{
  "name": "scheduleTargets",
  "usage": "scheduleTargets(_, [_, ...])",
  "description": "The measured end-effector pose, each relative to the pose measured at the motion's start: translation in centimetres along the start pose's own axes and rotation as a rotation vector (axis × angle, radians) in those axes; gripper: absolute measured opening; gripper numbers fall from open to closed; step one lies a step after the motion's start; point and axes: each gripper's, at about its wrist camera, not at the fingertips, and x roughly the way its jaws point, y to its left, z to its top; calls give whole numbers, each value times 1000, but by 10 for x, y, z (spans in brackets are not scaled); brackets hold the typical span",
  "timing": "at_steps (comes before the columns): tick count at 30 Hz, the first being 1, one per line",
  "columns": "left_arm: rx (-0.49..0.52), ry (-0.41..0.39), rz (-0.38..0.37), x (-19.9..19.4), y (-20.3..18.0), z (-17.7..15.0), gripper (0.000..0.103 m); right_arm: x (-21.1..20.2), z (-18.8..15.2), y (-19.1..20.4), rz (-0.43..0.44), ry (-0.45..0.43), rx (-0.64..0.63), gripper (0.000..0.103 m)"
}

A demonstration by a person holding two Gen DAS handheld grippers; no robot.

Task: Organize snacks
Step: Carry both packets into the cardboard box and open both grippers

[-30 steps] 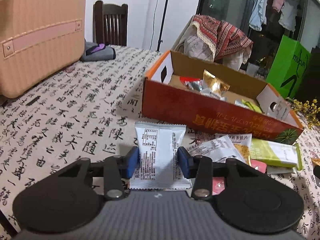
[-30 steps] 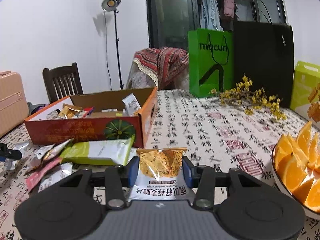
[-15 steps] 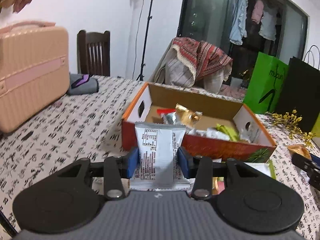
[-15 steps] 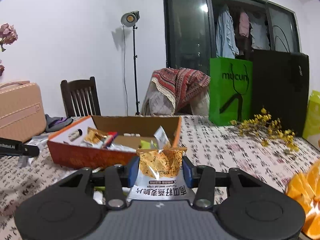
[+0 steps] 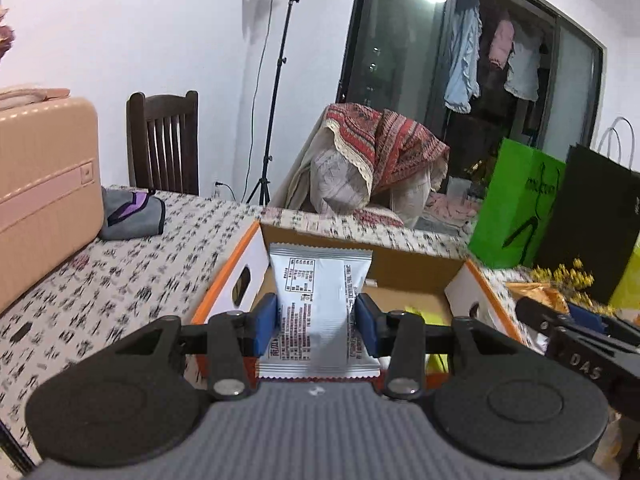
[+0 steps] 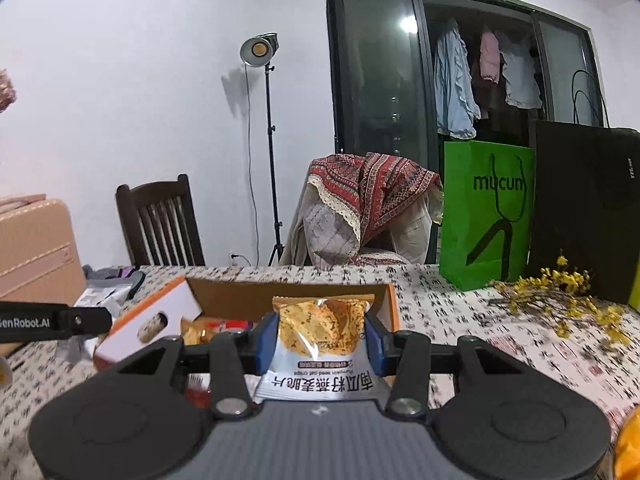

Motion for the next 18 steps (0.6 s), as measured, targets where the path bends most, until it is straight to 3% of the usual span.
scheduleTargets(5, [-30,-14,25,34,3,13,44,38,10,10,-1,1,26,44])
scheduleTargets(9, [-46,-20,87,63,14,3,44,61,-8,15,0,-10,-6,44])
scheduleTargets(11, [-35,15,95,79,19,-2,44,69,-18,15,-9,-5,-41,44])
scheduleTargets(18, [-25,15,95,87,25,-11,45,80,-24,12,12,30,-24,48])
